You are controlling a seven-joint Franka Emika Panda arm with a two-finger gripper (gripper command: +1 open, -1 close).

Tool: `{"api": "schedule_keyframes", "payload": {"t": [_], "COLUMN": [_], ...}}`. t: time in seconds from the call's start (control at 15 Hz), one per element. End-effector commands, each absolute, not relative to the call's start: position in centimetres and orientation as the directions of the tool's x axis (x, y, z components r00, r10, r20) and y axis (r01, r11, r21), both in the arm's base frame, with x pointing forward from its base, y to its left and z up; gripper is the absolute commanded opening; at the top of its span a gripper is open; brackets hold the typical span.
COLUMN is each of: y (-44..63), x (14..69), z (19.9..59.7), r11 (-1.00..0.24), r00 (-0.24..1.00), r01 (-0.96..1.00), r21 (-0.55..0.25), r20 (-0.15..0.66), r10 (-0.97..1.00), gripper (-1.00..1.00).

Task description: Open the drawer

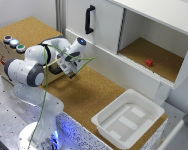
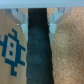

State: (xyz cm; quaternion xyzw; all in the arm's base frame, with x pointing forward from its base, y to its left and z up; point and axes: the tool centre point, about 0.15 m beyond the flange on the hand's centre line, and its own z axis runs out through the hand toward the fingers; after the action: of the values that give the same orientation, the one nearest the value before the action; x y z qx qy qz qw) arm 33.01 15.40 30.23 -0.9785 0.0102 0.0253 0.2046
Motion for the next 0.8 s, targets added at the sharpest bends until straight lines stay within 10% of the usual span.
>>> {"api": "schedule_keyframes", "payload": {"t": [0.0, 0.73], "y": [14.3, 15.8], "x": [31.4, 30.9], "z": [29.5, 41.8], "r11": [-0.944, -0.992], "r00": [0.996, 0.992], "r01": [0.041, 0.121], "r21": [-0.329, -0.042], "r20": [-0.061, 0.030], "r10": [0.065, 0.120], "gripper": [1.00, 1.00]}}
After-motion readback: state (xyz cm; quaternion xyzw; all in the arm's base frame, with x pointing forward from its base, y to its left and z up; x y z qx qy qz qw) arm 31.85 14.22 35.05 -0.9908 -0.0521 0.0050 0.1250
